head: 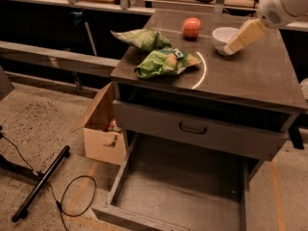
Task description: Place apple into middle drawer
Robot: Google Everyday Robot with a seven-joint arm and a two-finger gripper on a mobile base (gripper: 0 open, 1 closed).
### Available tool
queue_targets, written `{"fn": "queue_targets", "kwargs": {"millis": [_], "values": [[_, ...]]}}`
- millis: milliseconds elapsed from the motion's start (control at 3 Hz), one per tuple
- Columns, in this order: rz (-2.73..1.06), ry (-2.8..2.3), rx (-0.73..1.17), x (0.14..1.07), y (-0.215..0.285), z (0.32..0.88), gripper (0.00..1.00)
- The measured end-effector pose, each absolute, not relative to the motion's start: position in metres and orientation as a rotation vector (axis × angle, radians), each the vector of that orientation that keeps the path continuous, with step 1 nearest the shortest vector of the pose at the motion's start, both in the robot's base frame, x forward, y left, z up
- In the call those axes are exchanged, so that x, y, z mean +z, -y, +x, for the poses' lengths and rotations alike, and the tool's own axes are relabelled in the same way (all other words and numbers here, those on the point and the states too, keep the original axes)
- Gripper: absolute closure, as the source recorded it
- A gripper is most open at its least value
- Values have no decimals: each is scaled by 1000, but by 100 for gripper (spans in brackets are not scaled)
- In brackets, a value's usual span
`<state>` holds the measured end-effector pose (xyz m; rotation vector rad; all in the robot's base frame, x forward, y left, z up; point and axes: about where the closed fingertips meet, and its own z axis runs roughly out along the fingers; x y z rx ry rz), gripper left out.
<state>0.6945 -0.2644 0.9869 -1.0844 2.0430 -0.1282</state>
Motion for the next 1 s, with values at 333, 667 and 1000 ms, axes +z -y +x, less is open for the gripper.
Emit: {"fn": "queue_targets", "kwargs": {"millis": [333,667,1000], "values": [[-958,-2088,-128,980,263,740,0],[-844,-2114,-120,966,254,774,0],[-743,-2119,-90,947,237,804,0]]}}
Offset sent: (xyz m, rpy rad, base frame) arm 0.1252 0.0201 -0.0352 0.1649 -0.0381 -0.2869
